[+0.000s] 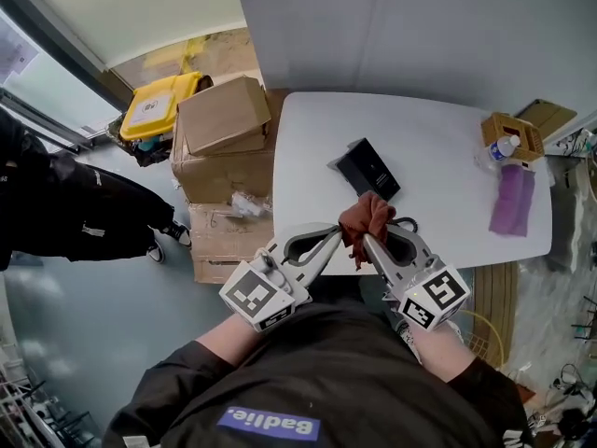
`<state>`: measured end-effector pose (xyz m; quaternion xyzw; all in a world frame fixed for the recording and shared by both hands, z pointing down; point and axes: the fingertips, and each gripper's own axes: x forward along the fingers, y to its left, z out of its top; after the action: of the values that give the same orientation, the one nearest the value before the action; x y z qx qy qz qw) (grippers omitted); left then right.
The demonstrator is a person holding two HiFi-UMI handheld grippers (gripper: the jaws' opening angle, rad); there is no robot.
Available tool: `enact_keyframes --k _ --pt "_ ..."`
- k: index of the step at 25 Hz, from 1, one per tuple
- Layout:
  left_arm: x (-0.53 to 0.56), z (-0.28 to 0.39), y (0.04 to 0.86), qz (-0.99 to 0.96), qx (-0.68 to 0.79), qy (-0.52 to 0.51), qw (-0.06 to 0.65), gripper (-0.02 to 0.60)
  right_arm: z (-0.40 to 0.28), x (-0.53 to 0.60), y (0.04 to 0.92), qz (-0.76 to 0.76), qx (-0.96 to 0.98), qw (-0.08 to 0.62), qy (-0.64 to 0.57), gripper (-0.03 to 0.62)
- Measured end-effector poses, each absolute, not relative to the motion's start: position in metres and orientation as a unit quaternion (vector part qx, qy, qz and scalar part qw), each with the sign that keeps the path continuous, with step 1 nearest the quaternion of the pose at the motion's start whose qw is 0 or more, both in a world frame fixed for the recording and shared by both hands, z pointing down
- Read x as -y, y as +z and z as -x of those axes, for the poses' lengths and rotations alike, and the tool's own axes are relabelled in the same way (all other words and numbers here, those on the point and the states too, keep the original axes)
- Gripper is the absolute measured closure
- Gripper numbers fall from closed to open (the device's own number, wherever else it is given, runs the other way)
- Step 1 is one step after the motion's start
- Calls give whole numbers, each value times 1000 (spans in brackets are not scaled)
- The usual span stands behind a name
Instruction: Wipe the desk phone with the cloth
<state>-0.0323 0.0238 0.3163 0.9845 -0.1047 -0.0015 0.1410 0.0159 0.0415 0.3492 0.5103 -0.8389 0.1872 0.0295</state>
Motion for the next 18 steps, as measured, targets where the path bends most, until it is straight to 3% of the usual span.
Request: enact_keyframes --k 18 --pt "37 -42 361 -958 235 14 164 568 -116 37 410 -423 876 53 227 545"
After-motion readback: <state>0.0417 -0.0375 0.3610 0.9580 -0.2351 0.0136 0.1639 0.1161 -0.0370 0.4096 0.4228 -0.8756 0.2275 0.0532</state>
